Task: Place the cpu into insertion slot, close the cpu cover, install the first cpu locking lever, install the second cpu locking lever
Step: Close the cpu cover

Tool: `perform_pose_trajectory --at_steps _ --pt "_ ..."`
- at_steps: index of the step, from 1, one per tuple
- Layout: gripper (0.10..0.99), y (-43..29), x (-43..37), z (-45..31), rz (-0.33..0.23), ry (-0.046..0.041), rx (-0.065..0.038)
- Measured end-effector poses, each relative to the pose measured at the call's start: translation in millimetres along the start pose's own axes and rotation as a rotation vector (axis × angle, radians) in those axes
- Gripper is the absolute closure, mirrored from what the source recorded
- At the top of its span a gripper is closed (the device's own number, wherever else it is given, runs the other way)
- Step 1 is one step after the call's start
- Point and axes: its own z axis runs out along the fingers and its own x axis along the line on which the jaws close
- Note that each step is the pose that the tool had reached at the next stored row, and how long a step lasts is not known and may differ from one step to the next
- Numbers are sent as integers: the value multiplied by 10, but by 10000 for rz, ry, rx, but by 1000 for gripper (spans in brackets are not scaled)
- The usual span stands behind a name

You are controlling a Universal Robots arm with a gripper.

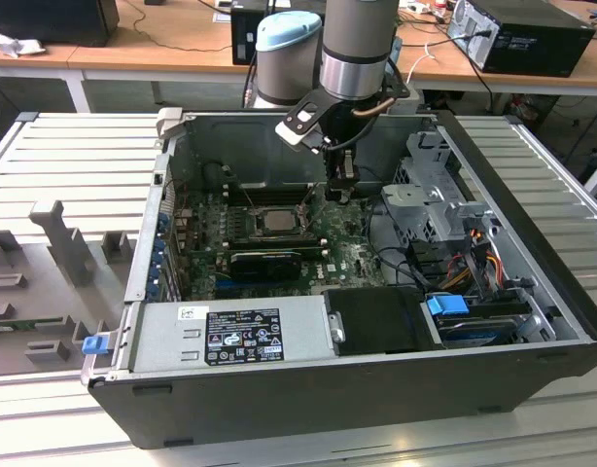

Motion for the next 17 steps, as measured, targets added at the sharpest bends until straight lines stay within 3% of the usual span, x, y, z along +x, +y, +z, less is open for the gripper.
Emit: perform_pose_trajectory --at_steps 17 --pt "980 -91 1 -2 0 1 0"
